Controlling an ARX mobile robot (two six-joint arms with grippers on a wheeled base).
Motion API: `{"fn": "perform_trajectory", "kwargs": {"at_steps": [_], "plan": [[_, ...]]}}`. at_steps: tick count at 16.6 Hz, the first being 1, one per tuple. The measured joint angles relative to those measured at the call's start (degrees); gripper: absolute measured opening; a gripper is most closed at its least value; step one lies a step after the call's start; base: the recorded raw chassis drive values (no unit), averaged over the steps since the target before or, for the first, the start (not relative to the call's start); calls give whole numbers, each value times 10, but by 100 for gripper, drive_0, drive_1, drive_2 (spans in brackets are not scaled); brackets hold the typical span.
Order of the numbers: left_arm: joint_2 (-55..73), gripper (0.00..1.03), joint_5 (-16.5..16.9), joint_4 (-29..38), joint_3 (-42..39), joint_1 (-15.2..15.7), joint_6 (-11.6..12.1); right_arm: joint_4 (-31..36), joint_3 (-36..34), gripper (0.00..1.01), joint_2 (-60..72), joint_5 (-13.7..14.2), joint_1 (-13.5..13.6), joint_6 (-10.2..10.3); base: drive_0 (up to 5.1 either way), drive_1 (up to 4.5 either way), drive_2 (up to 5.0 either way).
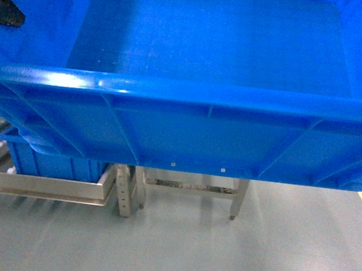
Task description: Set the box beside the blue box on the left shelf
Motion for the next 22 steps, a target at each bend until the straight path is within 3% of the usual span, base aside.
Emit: {"fn": "perform_trajectory", "kwargs": {"at_steps": [22], "plan": [[0, 17, 0, 0, 0, 0, 0, 1, 0, 20, 0, -1, 0, -1, -496, 226, 262]]}}
